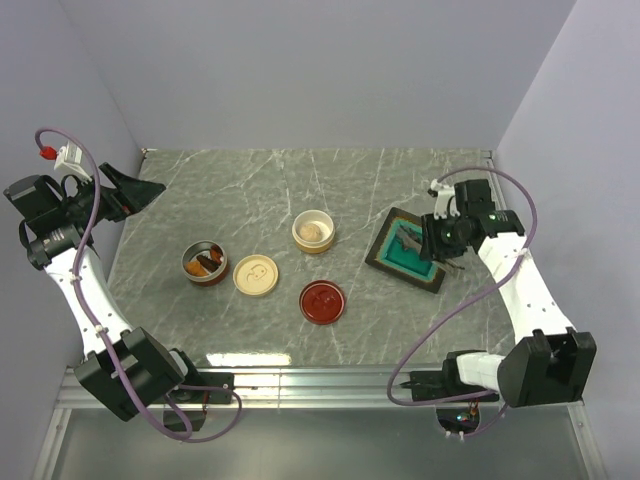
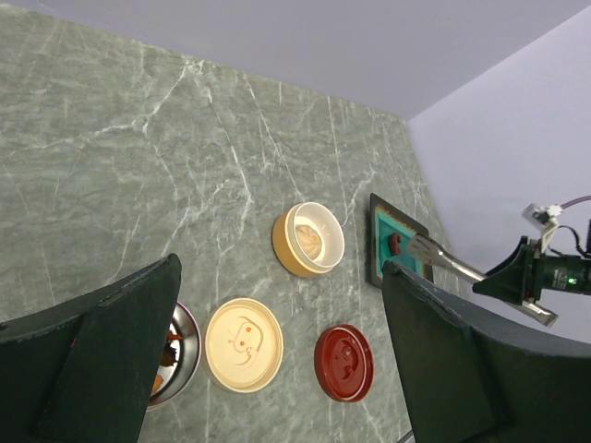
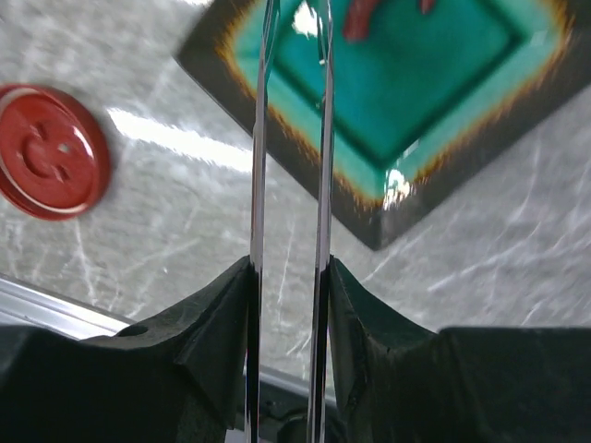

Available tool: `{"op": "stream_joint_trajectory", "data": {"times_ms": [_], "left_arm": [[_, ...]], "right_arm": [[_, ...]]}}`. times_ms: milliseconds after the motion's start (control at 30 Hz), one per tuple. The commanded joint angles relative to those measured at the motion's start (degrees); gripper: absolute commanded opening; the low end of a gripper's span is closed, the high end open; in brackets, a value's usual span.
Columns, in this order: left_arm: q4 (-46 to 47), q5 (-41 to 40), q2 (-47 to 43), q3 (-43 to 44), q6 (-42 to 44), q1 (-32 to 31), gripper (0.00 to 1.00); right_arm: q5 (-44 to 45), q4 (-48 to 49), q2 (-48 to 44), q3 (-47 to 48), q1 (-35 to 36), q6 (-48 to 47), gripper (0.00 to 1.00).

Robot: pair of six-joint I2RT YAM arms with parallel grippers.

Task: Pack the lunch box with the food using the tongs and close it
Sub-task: Pick up the food using the clamp

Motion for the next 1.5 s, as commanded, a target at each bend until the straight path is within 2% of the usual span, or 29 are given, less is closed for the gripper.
{"op": "stream_joint_trajectory", "data": {"times_ms": [0, 300, 533, 1000, 1267, 1467], "left_arm": [[1.2, 1.7, -1.6, 0.3, 0.1, 0.3, 0.96], [0.1, 1.2, -2.0, 0.6, 2.1, 0.2, 0.96], [0.8, 1.2, -1.3, 0.3, 1.6, 0.3, 0.96], [0.7, 0.9, -1.3, -0.4, 2.1, 0.3, 0.96], [0.4, 1.0, -1.3, 0.3, 2.2, 0.2, 0.96], [0.9, 1.3, -1.2, 0.1, 1.7, 0.3, 0.96]], "right_arm": [[1.2, 1.9, -0.8, -2.5, -2.1, 0.8, 0.43], [2.7, 4.6, 2.3, -4.5, -3.8, 4.6, 0.42], [0.8, 6.0, 4.1, -5.2, -3.8, 6.1, 0.43], [1.0, 8.3, 7.3, -5.2, -3.8, 6.4, 0.43], [-0.3, 5.9, 5.6, -4.0, -3.8, 4.8, 0.32], [-5.7, 3.7, -1.8, -3.6, -3.8, 0.7, 0.27]]}}
